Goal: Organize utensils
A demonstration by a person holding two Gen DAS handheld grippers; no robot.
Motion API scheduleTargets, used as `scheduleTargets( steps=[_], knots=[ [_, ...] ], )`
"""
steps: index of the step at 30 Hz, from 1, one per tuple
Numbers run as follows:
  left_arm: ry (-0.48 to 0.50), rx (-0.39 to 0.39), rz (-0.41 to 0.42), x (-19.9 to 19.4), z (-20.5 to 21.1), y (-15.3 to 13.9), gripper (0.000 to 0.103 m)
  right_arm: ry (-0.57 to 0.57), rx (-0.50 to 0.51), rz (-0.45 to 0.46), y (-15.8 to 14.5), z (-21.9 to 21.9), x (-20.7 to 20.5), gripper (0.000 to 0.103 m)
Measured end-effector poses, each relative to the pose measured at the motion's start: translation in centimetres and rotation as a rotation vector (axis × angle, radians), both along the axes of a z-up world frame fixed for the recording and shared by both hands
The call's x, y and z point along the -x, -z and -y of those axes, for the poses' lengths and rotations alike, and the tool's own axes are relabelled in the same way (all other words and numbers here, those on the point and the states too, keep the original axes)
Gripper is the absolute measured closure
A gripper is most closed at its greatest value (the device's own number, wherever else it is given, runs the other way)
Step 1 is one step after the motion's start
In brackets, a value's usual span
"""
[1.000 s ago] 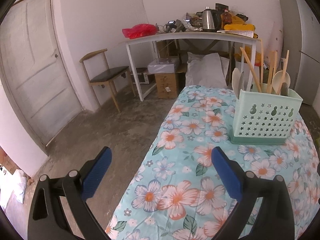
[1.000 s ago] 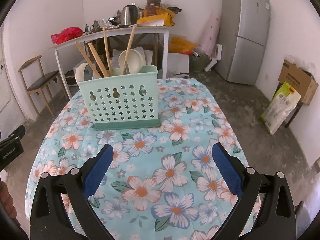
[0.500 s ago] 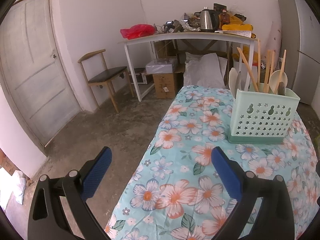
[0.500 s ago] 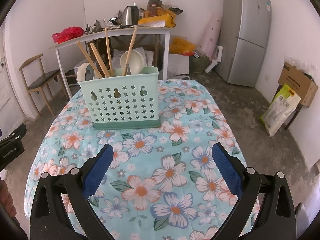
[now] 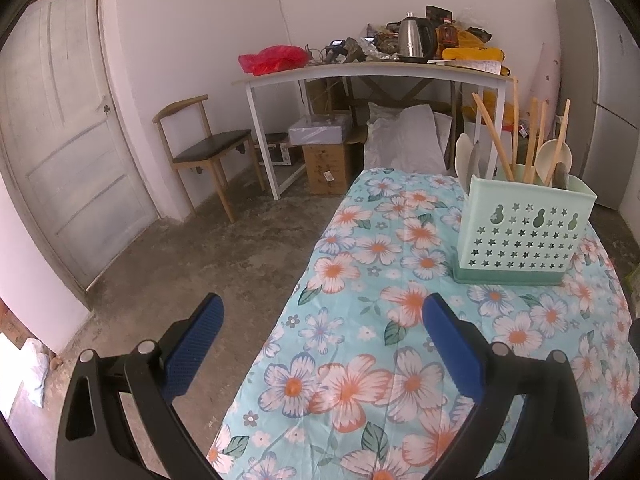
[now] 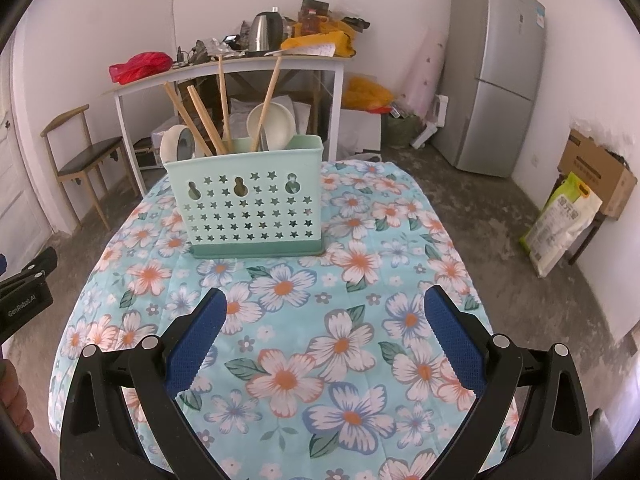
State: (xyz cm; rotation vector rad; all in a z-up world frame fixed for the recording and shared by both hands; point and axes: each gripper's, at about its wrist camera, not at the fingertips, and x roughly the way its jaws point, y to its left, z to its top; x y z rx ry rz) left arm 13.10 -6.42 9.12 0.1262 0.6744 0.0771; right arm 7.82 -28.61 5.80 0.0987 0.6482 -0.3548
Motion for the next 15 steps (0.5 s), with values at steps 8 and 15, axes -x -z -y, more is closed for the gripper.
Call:
scheduleTargets(
  steps=[8,15],
  knots=[
    [0.002,-0.001,0.0,-0.05,-0.12,0.03,0.006,-0.001,0.001,-0.002,0.01,-0.03,0.01,0.008],
    [0.003,-0.001,0.0,-0.08,-0.22,0.03,0.006,-0.001,0.0,-0.001,-0.06,-0.01,0.17,0.008]
  ],
)
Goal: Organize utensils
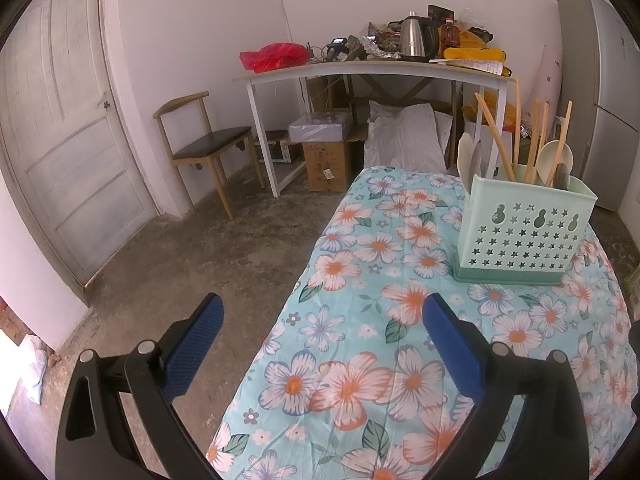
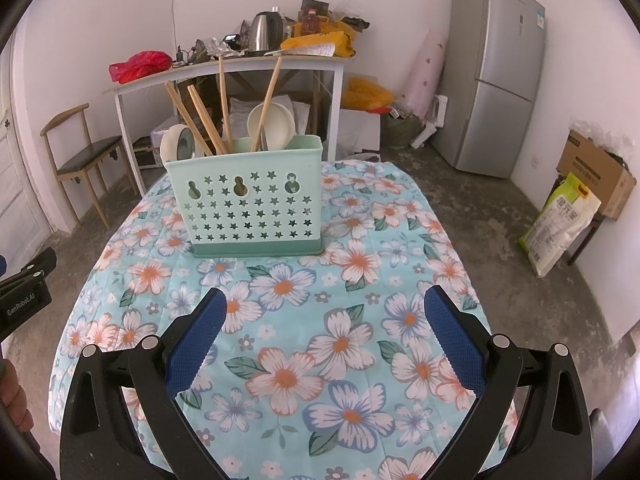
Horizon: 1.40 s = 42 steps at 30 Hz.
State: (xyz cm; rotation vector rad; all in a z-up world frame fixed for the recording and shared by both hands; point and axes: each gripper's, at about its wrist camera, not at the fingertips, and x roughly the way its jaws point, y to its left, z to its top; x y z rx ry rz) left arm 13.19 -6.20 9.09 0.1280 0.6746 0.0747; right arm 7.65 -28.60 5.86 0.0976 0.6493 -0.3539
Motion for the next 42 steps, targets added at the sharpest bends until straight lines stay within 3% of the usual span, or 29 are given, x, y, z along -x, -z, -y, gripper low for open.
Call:
scheduleTargets(
  steps=[42],
  knots=[
    [0.0,0.005,0.0,0.17,-0.09,-0.27,0.006,0.0,0.006,0.005,-0.32,-0.17,0.29,0.008]
  ],
)
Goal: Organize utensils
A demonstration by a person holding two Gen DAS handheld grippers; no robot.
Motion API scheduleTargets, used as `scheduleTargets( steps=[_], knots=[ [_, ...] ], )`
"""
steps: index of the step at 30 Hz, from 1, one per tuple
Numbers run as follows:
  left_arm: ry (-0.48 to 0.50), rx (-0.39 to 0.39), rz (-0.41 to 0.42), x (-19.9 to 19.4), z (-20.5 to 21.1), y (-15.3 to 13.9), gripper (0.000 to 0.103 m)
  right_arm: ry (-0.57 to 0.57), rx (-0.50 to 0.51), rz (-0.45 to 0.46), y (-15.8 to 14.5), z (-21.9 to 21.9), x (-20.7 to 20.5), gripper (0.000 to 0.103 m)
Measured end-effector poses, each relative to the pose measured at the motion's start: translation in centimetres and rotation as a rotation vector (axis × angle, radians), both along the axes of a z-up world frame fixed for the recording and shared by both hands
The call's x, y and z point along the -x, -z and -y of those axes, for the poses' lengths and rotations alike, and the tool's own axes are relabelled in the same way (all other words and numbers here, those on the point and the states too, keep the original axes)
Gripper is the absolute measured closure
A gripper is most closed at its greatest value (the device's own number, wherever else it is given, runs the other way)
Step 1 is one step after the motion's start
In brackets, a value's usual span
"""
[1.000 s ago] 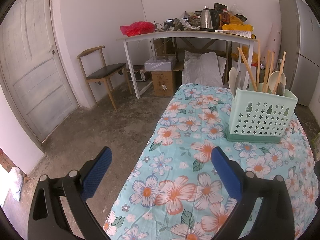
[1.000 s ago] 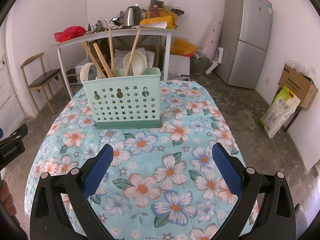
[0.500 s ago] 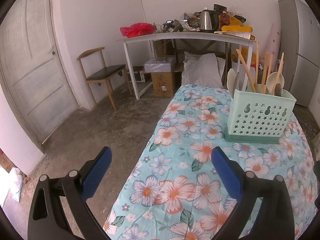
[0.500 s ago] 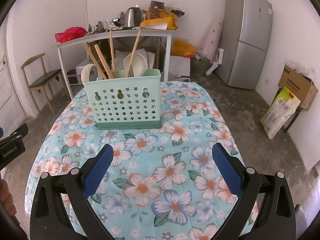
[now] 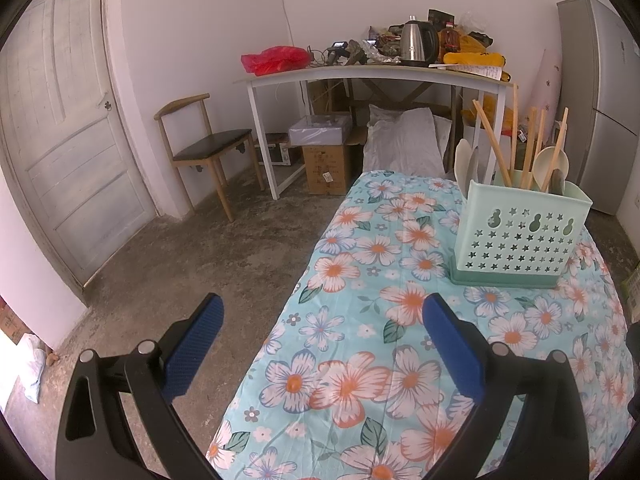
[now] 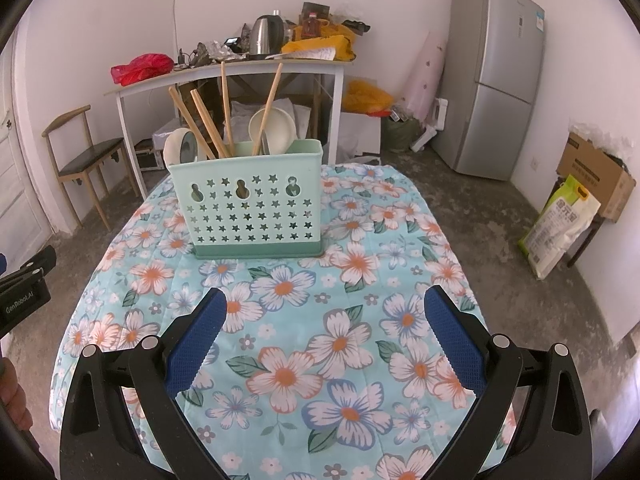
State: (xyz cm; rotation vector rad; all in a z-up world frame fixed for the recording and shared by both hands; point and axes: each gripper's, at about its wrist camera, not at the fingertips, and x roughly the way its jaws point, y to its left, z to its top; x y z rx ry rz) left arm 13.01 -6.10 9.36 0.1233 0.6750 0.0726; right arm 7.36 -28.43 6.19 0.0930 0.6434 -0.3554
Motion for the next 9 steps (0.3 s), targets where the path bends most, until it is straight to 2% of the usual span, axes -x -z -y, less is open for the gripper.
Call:
scheduleTargets(
  steps=[9],
  knots=[
    [-0.001,0.002,0.0,0.06,-0.01,0.0,0.006,0.0,-0.001,-0.001,0.0,0.03,0.01,0.008]
  ],
)
